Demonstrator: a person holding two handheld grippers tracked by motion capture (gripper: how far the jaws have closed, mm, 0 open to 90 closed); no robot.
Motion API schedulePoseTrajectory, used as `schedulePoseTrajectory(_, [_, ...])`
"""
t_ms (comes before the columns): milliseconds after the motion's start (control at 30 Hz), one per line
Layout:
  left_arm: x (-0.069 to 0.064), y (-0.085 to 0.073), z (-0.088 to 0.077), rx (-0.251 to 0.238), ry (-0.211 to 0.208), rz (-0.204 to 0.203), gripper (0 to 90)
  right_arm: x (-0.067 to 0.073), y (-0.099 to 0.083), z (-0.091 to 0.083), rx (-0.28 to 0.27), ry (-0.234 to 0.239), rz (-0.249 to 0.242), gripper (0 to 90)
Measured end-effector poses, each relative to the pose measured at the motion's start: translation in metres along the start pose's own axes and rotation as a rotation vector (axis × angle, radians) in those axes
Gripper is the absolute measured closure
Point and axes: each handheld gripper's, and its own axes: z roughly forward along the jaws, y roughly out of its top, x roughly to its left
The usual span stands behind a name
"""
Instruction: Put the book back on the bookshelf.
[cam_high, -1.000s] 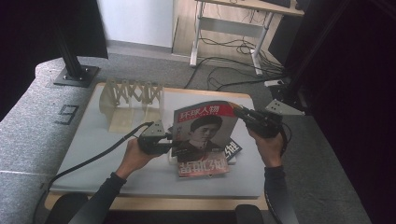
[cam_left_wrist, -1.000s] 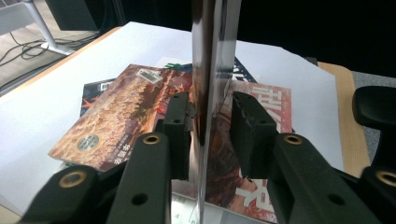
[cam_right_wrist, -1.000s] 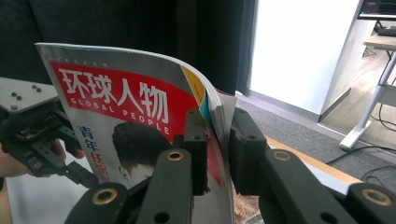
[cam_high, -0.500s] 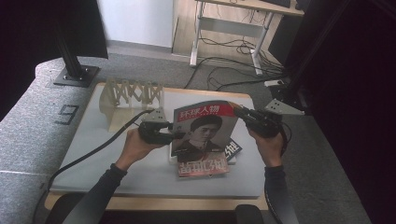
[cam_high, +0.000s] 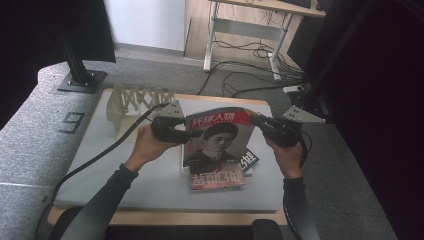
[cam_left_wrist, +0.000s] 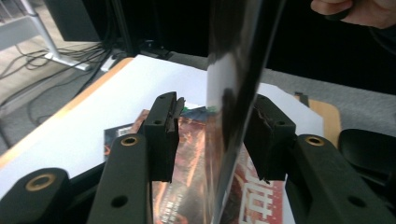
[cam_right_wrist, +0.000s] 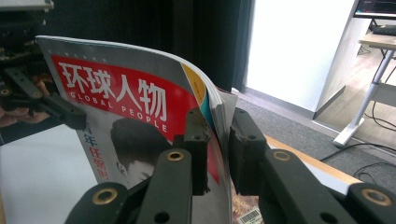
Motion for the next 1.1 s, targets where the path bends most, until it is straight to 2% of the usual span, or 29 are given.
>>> schedulePoseTrajectory(233, [0.0, 0.013, 0.0, 0.008, 0.023, 0.011, 61.4, 0.0, 0.0, 0.001, -0.001, -0.005, -0.005, 77.6])
schedulePoseTrajectory(333, [0.001, 0.018, -0.001, 0.002, 0.007, 0.004, 66.2, 0.0, 0.0, 0.001, 0.001, -0.006, -0.008, 77.7])
schedulePoseTrajectory(433, [-0.002, 0.023, -0.001, 0.033, 0.033, 0.026, 78.7, 0.0, 0.0, 0.001, 0.004, -0.007, -0.011, 77.6])
schedulePoseTrajectory(500, [-0.003, 0.025, -0.001, 0.047, 0.033, 0.035, 85.1, 0.001, 0.0, 0.001, 0.007, -0.011, -0.015, 77.5])
schedulePoseTrajectory(800, [-0.002, 0.026, -0.002, 0.06, 0.027, 0.043, 86.2, -0.002, -0.012, 0.0, 0.034, -0.034, -0.005, 73.5])
schedulePoseTrajectory(1100, [-0.002, 0.025, -0.002, 0.062, 0.032, 0.044, 86.3, -0.008, -0.038, 0.002, 0.085, -0.074, 0.023, 60.5])
